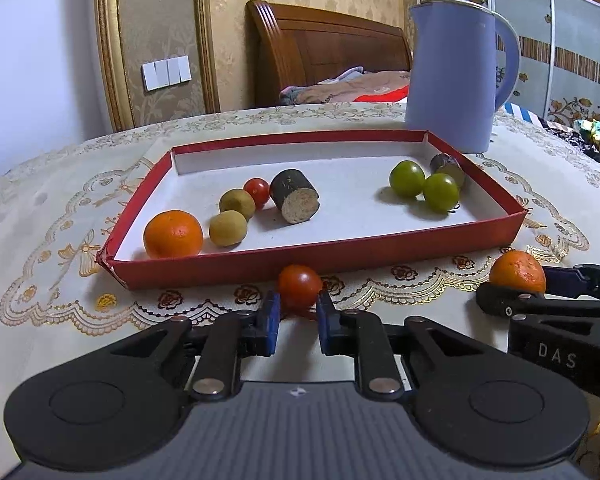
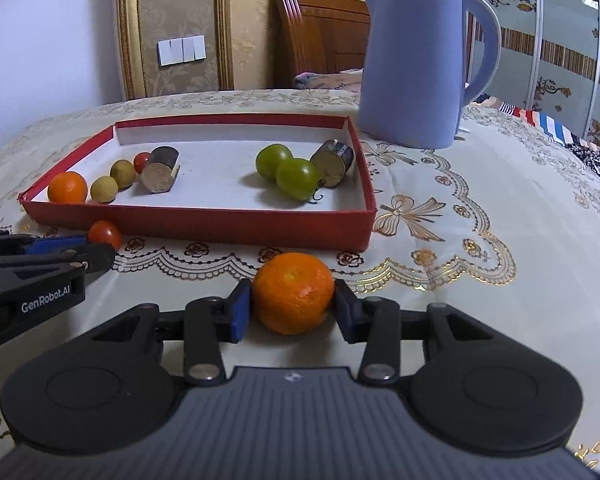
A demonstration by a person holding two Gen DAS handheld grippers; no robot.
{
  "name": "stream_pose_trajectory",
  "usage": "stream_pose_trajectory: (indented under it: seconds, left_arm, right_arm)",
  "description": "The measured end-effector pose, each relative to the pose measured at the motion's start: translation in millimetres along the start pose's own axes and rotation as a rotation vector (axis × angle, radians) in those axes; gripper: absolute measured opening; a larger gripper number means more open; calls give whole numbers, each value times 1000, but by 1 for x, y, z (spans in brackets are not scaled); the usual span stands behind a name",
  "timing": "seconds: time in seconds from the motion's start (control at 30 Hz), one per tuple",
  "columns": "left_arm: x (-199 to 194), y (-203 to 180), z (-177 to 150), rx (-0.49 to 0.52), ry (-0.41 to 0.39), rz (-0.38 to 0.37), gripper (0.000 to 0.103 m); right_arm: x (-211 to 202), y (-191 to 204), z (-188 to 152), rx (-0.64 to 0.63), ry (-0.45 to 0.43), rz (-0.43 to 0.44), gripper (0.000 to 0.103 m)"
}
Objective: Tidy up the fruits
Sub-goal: 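Carry the mandarin and cherry tomato over the red tray with both grippers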
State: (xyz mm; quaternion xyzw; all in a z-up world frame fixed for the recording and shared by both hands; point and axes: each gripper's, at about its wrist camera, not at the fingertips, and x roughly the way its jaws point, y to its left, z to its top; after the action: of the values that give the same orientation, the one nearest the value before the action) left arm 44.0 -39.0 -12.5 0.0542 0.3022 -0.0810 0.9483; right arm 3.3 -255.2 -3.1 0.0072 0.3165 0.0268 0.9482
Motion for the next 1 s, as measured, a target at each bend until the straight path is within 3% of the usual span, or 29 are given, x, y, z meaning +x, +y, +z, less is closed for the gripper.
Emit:
stream_pose_trajectory:
  seconds: [0.4, 0.63, 1.0]
  left_arm:
    - [-2, 3, 0, -9, -13, 25, 19]
    - [-13, 3, 0, -3, -61, 36, 17]
    - [-26, 25, 11, -92, -126, 34, 16]
  right_arm:
    - [-3, -6, -1, 36, -23, 27, 40]
    - [-17, -8, -3, 42, -102, 28, 40]
    - [-30, -3, 18, 4, -194, 14, 40]
